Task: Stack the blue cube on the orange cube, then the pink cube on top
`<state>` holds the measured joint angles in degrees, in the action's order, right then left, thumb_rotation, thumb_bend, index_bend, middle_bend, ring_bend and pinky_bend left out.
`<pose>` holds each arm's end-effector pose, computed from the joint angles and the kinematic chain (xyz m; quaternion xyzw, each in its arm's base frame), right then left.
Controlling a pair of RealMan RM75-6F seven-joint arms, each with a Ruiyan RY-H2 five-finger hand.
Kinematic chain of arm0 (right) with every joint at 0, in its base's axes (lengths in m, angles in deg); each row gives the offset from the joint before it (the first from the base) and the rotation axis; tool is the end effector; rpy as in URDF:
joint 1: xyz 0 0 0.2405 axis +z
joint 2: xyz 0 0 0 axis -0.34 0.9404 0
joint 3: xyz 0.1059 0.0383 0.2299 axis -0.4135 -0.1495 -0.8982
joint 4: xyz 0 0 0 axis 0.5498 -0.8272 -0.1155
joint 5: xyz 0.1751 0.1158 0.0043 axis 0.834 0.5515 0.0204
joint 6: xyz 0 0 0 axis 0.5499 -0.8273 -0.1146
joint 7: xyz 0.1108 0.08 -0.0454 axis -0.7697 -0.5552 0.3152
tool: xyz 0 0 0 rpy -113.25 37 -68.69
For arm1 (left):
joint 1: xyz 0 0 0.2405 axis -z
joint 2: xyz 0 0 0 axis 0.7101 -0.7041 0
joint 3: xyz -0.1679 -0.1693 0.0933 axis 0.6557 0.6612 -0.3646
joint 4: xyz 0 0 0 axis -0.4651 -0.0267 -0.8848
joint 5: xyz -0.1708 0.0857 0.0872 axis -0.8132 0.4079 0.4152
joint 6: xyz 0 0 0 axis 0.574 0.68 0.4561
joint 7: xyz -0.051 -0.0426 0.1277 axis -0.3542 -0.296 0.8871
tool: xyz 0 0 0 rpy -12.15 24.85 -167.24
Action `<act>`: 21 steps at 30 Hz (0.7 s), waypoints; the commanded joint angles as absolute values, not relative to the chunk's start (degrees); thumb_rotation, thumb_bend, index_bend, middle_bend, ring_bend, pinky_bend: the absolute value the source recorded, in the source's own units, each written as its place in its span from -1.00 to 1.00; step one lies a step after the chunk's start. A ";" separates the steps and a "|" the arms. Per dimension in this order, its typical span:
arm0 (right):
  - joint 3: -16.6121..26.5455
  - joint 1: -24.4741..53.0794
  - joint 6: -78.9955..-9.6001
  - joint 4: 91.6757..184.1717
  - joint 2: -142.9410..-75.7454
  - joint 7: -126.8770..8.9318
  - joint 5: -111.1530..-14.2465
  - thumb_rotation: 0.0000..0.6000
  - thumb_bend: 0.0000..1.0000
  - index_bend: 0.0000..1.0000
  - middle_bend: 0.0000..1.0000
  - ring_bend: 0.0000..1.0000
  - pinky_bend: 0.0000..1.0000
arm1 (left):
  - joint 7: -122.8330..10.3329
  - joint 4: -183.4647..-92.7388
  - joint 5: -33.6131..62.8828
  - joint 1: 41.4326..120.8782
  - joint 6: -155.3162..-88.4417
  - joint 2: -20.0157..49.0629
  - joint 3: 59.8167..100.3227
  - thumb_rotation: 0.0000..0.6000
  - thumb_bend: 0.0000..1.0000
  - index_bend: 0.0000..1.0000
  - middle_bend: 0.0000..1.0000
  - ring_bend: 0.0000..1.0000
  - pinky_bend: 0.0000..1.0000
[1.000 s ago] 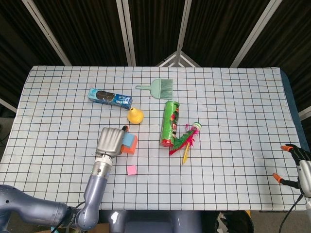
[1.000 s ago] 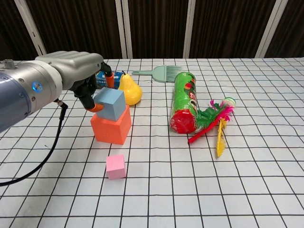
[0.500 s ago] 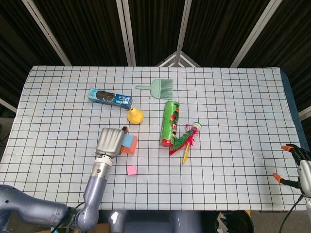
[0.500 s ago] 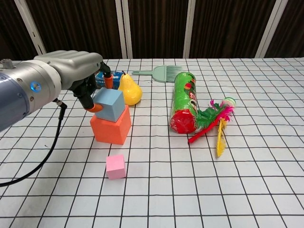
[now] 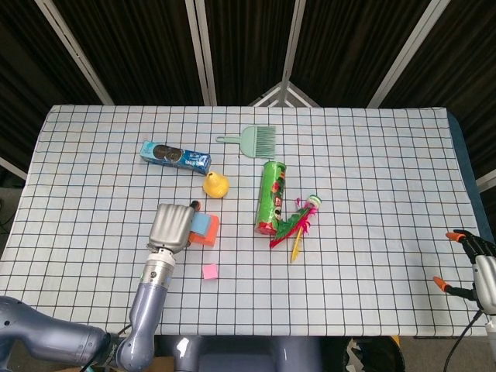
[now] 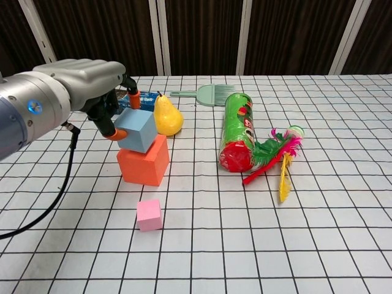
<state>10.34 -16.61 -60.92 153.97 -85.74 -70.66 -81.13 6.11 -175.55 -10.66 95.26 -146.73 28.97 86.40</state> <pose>-0.3401 -0.1794 0.1894 0.5368 -0.4571 0.3953 0.5888 -0.0601 0.2922 -0.0070 -0.6980 -0.3611 -0.2954 0.5433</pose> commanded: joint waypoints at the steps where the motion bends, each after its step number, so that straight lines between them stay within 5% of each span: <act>1: 10.35 -16.59 -60.90 153.91 -85.77 -70.67 -81.18 1.00 -0.66 -0.50 -0.60 -0.61 -0.62 | 6.20 -175.05 -10.39 95.18 -147.54 29.78 86.35 1.00 -0.30 -0.19 0.66 0.44 0.74; 21: 10.66 -16.66 -60.74 153.85 -85.55 -71.09 -81.45 1.00 -0.66 -0.50 -0.60 -0.61 -0.62 | 8.35 -173.36 -9.23 94.62 -151.33 33.66 86.74 1.00 -0.30 -0.19 0.68 0.46 0.77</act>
<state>10.39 -16.37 -59.70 153.71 -85.55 -71.19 -81.15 8.33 -173.41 -9.23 94.65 -151.35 33.61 86.72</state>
